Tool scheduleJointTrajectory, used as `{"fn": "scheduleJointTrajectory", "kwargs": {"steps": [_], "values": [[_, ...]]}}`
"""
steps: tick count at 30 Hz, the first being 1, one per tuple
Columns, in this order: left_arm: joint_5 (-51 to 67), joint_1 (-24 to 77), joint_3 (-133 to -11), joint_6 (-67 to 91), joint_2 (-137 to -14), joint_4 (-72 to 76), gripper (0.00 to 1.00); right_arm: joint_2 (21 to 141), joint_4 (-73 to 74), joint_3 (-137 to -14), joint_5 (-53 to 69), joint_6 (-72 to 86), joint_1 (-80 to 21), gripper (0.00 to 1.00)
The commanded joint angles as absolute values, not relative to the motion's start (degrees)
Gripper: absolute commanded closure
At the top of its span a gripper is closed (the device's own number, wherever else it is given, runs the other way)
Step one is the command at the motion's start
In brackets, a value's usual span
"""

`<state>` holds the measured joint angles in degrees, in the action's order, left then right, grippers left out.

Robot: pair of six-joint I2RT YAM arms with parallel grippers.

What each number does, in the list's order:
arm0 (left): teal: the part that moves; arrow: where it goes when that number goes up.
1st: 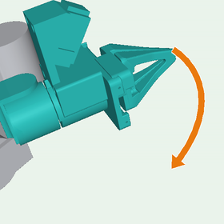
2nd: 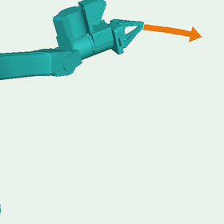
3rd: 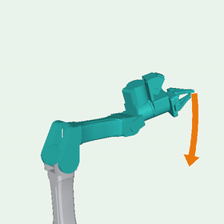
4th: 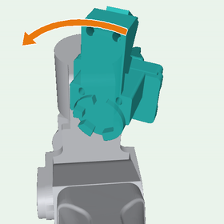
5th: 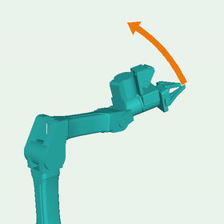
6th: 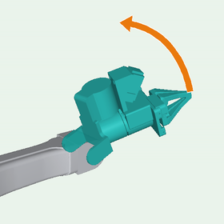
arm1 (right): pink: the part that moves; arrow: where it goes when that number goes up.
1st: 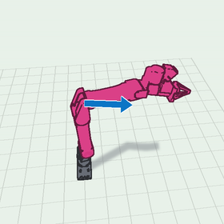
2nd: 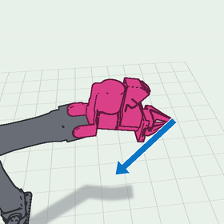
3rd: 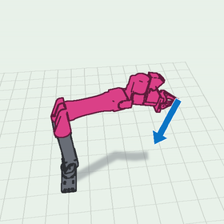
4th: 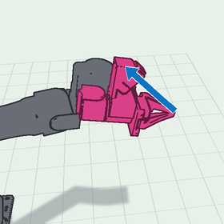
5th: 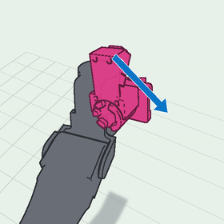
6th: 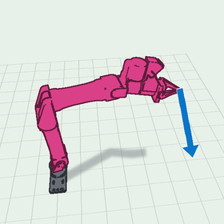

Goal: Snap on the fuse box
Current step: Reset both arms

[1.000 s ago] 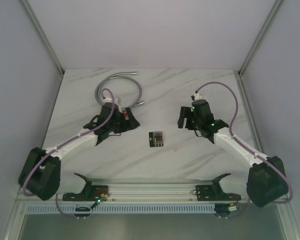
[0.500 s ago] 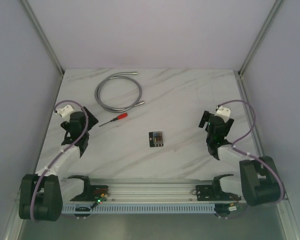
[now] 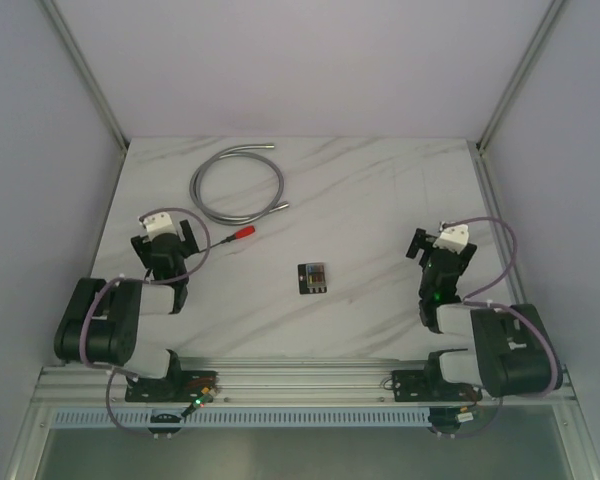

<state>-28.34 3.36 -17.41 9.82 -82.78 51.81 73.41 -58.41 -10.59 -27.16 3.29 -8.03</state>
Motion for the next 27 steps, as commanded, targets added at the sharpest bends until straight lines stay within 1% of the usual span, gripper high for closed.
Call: {"fn": "scheduleJointTrajectory", "kwargs": {"steps": [1, 3, 5, 6, 7, 8, 10, 11, 27], "values": [[-23.3, 3.71, -18.02, 4.23, -86.51, 63.33, 0.0, 77.75, -72.83, -9.33, -21.81, -1.38, -6.36, 0.0], [-21.26, 3.77, -14.94, 3.22, -86.7, 68.55, 0.0, 83.21, -79.96, -8.16, -20.86, -1.2, -5.55, 0.0], [-17.48, 3.87, -10.74, 0.95, -89.39, 79.17, 0.0, 90.57, -89.21, -8.06, -20.05, -0.99, -4.65, 0.0], [-16.43, 4.36, -9.97, -0.14, -89.07, 81.12, 0.0, 89.15, -83.47, -9.7, -18.93, -0.74, -4.43, 0.0], [-15.48, 5.02, -10.25, -0.66, -88.11, 78.43, 0.0, 86.87, -76.58, -11.45, -15.25, -0.73, -3.4, 0.0], [-14.93, 5.09, -10.72, -1.26, -89.22, 78.96, 0.0, 87.71, -77.01, -12.36, -12.87, -0.64, -2.55, 0.0], [-16.77, 3.81, -13.96, 1.3, -88.98, 72.56, 0.0, 87.2, -71.63, -14.28, -8.3, 1.02, 0.16, 0.0], [-15.32, 3.1, -13.37, 1.58, -89.28, 74.17, 0.0, 87.71, -73.65, -13.68, -7.49, 1.39, 0.81, 0.0], [-15.78, 3.34, -13.27, 1.52, -88.86, 73.82, 0.0, 87.31, -72.83, -13.71, -7.73, 0.98, 0.7, 0.0]]}}
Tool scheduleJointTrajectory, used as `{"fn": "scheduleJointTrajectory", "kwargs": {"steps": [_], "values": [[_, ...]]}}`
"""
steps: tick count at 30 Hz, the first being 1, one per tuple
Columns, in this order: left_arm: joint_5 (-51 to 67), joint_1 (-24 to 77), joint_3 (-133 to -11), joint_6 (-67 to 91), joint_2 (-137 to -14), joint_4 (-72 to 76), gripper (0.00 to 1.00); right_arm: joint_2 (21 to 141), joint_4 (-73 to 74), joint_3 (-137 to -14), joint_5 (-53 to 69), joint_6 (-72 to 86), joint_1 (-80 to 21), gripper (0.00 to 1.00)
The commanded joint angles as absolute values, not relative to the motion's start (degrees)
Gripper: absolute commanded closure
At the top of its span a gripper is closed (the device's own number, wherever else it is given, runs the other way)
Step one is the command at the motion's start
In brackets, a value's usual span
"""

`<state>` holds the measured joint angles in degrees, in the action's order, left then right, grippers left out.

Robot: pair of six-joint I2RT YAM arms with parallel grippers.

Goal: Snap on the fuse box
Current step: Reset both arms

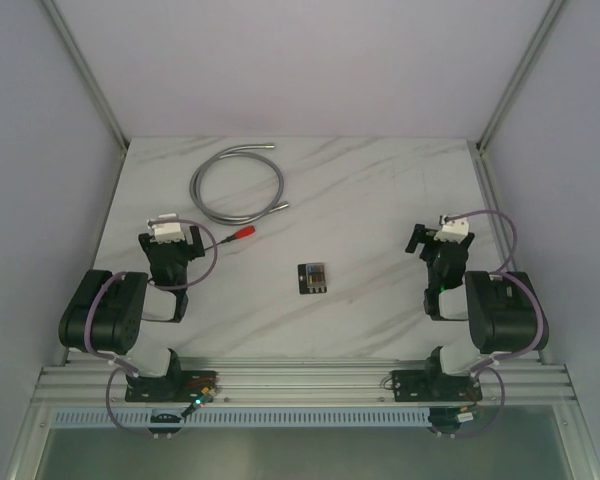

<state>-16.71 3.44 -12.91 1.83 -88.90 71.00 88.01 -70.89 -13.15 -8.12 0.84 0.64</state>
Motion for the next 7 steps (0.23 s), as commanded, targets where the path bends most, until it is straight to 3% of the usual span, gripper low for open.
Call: {"fn": "scheduleJointTrajectory", "kwargs": {"steps": [1, 7], "values": [[-15.74, 3.34, -13.32, 1.59, -88.91, 73.76, 0.0, 87.36, -72.81, -13.71, -7.8, 0.99, 0.7, 0.0], [-15.69, 3.3, -13.34, 1.51, -88.87, 73.64, 0.0, 87.3, -72.71, -13.8, -7.86, 1.0, 0.66, 0.0]]}}
